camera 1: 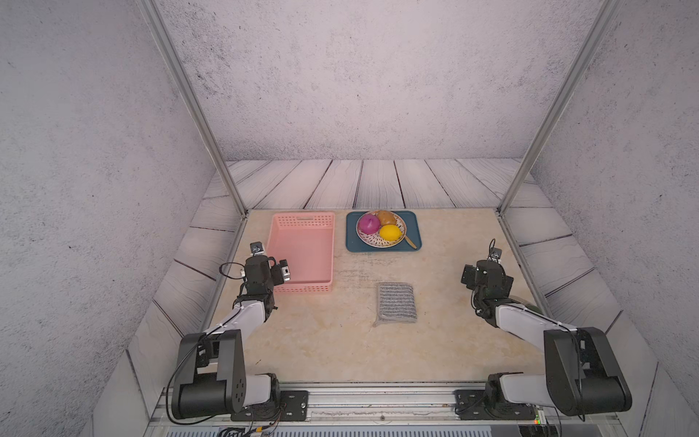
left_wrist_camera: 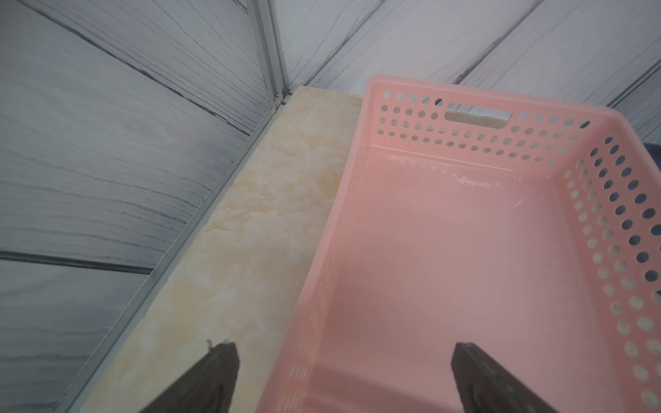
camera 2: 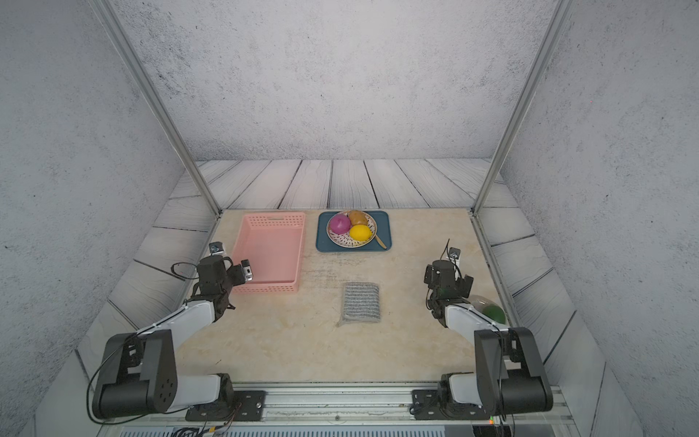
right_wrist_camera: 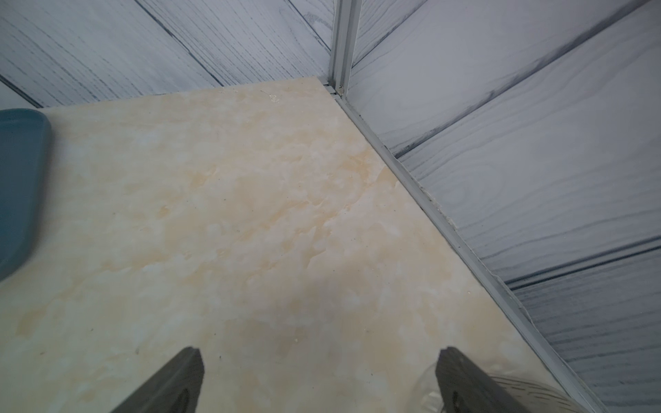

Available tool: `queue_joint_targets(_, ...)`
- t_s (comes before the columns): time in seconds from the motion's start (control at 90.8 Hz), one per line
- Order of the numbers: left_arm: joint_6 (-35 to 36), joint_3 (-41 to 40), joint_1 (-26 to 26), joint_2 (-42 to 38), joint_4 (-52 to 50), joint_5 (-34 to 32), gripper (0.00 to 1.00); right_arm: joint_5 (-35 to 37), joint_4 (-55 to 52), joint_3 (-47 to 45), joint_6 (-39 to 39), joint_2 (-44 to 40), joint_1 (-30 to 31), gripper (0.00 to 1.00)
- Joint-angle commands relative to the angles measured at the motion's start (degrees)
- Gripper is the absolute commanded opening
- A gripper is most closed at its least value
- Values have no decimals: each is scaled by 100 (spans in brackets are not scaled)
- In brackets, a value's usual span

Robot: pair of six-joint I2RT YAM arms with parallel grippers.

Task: Fold the square dishcloth
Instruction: Reset both arms

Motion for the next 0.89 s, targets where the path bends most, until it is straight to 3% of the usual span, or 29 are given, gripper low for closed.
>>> queue_joint_targets(0.0,286,-132,32,184,793,371,100,-261,822,-70,-242,108,-96,99)
queue_joint_targets(0.275,680,-324,10,930,1882,1221,100,-869,2054,-573,-231,389,-403,99)
queue_joint_targets(0.506,688,-356,-15,976,1954,1236,100,-1637,2978,-710,-586,998,-425,99)
queue_joint_targets(0.584,687,-352,-7,969,1932,1236,100,-1890,2752,-586,-707,983,-426,99)
queue_joint_targets(0.661,687,-356,-10,962,1938,1236,100,-1651,2000,-301,-596,880,-420,99)
queue_joint_targets(0.881,687,-356,-12,954,1938,1236,100,-1640,2067,-306,-631,925,-407,99)
